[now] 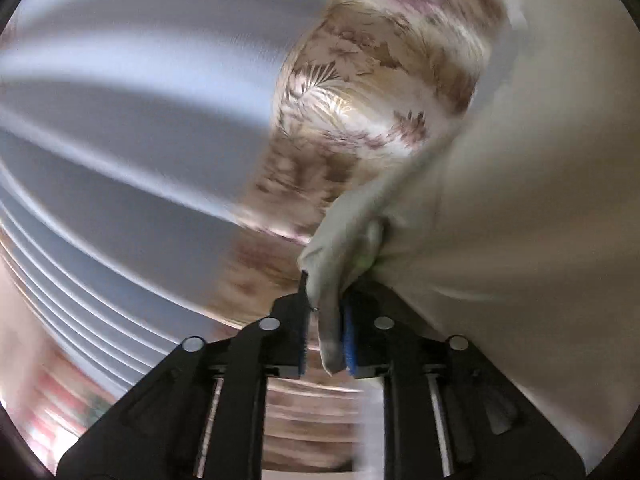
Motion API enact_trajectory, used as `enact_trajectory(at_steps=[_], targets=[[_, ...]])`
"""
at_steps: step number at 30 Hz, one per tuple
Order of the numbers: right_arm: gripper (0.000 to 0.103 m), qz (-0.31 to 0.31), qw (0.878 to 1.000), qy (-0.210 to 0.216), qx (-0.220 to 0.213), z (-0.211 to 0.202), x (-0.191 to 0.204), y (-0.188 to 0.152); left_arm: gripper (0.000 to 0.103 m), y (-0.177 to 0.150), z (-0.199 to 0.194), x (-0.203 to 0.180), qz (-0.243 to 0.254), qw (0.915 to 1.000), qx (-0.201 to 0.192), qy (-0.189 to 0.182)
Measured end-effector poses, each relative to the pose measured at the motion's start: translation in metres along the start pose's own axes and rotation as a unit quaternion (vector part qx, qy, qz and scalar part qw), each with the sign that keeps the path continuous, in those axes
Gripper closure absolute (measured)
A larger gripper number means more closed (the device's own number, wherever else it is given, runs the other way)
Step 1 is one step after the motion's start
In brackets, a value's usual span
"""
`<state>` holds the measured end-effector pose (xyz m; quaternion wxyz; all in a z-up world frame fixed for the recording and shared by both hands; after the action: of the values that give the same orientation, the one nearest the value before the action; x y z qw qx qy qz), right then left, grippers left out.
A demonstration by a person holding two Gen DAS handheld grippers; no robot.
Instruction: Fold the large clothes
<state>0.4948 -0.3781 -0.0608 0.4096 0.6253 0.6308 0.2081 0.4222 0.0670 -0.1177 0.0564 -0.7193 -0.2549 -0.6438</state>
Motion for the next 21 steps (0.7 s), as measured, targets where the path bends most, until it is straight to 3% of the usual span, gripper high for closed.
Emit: enact_trajectory(at_steps=[2, 3, 4, 5, 6, 7, 9, 10, 12, 13, 17, 21], targets=[[0.095, 0.035, 0.998, -0.033, -0.036, 0.015, -0.019, 0.025, 0.062, -0.007, 0.009, -0.007, 0.039, 0.9981, 0.012, 0.047], [0.093, 0.038, 0.999, -0.027, -0.006, 0.035, -0.024, 0.028, 0.039, -0.013, 0.015, -0.011, 0.054, 0.9961, 0.020, 0.067], [0.081, 0.050, 0.998, -0.015, 0.039, 0.050, -0.028, 0.023, 0.024, -0.021, 0.024, -0.015, 0.060, 0.9948, 0.034, 0.075], [0.079, 0.075, 0.995, 0.006, 0.060, 0.054, -0.031, 0.019, 0.022, -0.031, 0.030, -0.016, 0.042, 0.9966, 0.048, 0.053], [0.077, 0.099, 0.993, 0.036, 0.050, 0.047, -0.033, 0.016, 0.021, -0.040, 0.034, -0.014, 0.007, 0.9977, 0.066, 0.015], [0.062, 0.104, 0.993, 0.049, 0.039, 0.034, -0.035, 0.008, 0.017, -0.053, 0.039, -0.009, -0.061, 0.9930, 0.093, -0.041], [0.043, 0.077, 0.995, 0.052, 0.035, 0.016, -0.032, -0.017, 0.010, -0.074, 0.044, 0.000, -0.168, 0.9709, 0.124, -0.118], [0.042, 0.064, 0.996, 0.058, 0.039, 0.011, -0.029, -0.030, 0.010, -0.088, 0.046, 0.003, -0.237, 0.9462, 0.142, -0.169], [0.042, 0.031, 0.996, 0.065, 0.060, -0.002, -0.023, -0.068, 0.010, -0.105, 0.045, -0.001, -0.306, 0.9123, 0.158, -0.222], [0.042, 0.023, 0.996, 0.062, 0.064, -0.009, -0.023, -0.083, 0.010, -0.111, 0.043, -0.006, -0.326, 0.8998, 0.164, -0.239], [0.039, 0.025, 0.997, 0.029, 0.070, -0.030, -0.045, -0.131, 0.010, -0.125, 0.026, -0.042, -0.371, 0.8644, 0.173, -0.292], [0.035, 0.059, 0.994, 0.009, 0.096, -0.027, -0.076, -0.166, 0.010, -0.114, 0.029, -0.068, -0.420, 0.8246, 0.180, -0.334]])
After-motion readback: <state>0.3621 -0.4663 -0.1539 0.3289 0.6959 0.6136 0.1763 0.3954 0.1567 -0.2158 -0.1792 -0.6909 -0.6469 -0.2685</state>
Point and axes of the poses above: each gripper's, at about its wrist camera, not at the fingertips, and z roughly the way its jaws point, x to its left, y to its top, the point moved 8 cm from there along z, roughly the way its jaws point, and after that the axes turned 3 degrees about -y, right-handed, at the moved point
